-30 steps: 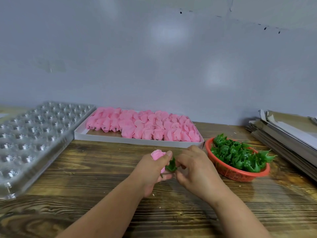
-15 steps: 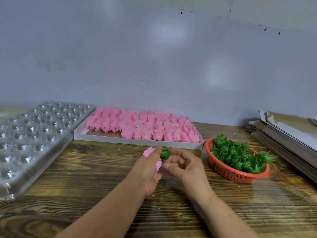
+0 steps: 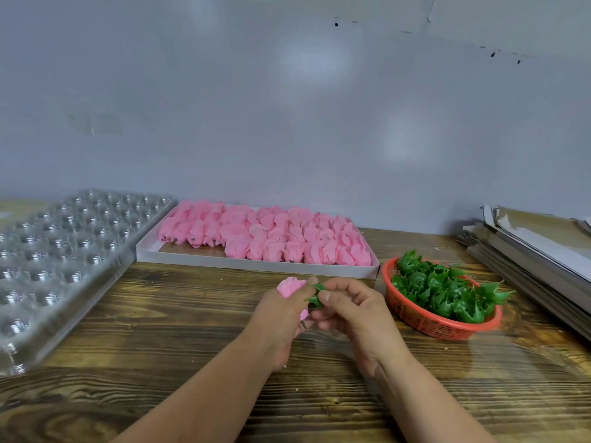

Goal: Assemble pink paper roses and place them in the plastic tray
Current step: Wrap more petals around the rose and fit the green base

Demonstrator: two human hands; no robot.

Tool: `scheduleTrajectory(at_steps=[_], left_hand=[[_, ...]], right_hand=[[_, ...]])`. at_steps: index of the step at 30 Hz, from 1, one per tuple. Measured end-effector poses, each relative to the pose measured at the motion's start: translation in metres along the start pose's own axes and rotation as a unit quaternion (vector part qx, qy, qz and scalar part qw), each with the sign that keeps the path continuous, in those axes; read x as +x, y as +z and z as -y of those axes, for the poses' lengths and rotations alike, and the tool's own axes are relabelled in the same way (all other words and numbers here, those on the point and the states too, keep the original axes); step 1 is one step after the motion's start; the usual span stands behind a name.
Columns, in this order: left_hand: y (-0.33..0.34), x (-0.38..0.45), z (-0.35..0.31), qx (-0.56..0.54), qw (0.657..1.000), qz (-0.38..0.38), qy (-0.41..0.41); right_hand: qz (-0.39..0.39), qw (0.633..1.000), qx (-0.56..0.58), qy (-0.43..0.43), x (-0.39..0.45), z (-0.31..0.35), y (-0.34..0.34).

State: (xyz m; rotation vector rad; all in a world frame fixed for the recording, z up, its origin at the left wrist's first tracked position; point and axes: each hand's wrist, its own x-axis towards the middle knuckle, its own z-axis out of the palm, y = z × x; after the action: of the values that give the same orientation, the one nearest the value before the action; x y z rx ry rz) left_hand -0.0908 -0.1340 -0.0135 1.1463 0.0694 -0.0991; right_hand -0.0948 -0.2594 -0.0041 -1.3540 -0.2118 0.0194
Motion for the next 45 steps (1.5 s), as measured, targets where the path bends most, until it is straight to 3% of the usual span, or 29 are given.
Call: scheduleTrajectory(at_steps=[6,12,18,27,32,37,45], left_hand=[[0.0,-0.001,0.001,0.023,1.0,0.014,0.005],[-0.008,0.007,-0.008,-0.136,0.99,-0.018,-0.019],[-0.009,0.006,-0.016,-0.218,0.975,-0.043,-0.013],[-0.001,-0.004,-0.011,-0.082,0.996,-0.007,0.043],[-0.003,-0.004,-0.006,0.046,0.994,0.0,0.103],[-0.001,-0.007,-0.005,0.039,0.994,0.038,0.098],[-0.001,-0.006,-0.004,0.059,0.993,0.028,0.097]], right_hand=[[0.006,1.0,-0.007,-0.008,0.001,0.001,0.0],[-0.046,0.996,0.07,0.038,0.007,0.007,-0.009],[-0.007,0.985,0.092,0.143,0.003,-0.004,0.002],[0.071,0.979,0.106,0.16,0.0,-0.004,0.006],[0.103,0.978,0.09,0.16,0.0,-0.002,0.004],[0.091,0.981,0.105,0.137,0.001,-0.003,0.003],[0.069,0.985,0.101,0.122,0.001,-0.006,0.001]])
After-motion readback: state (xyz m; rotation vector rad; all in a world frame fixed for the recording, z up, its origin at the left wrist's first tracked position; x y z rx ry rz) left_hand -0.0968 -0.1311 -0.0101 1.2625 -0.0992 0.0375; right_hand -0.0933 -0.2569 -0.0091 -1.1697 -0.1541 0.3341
